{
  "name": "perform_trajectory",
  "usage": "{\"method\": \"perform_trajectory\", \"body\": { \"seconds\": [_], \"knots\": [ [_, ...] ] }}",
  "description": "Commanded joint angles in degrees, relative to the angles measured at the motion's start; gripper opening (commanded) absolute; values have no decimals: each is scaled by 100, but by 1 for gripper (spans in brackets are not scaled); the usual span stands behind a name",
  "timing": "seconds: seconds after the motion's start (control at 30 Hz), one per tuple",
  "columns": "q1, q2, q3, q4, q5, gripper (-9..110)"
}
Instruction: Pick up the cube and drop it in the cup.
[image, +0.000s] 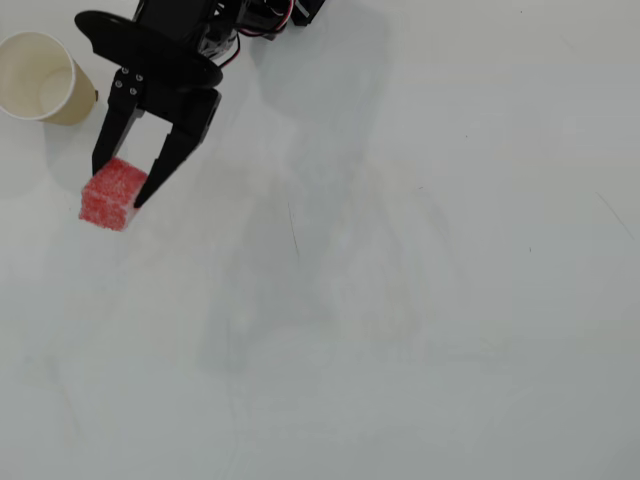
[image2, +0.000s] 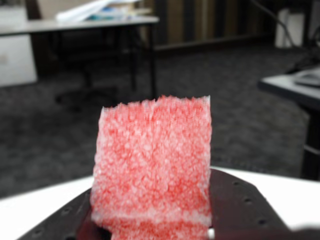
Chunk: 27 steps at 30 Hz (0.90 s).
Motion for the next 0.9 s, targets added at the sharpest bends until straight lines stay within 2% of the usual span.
{"method": "perform_trajectory", "body": {
  "seconds": [0.0, 0.17, 0.5, 0.87],
  "knots": [
    [545, 571, 70, 70, -79, 0],
    [1213, 1028, 422, 343, -79, 0],
    [1854, 1538, 1406, 141, -88, 0],
    [2927, 1960, 1459, 132, -88, 0]
  ]
}}
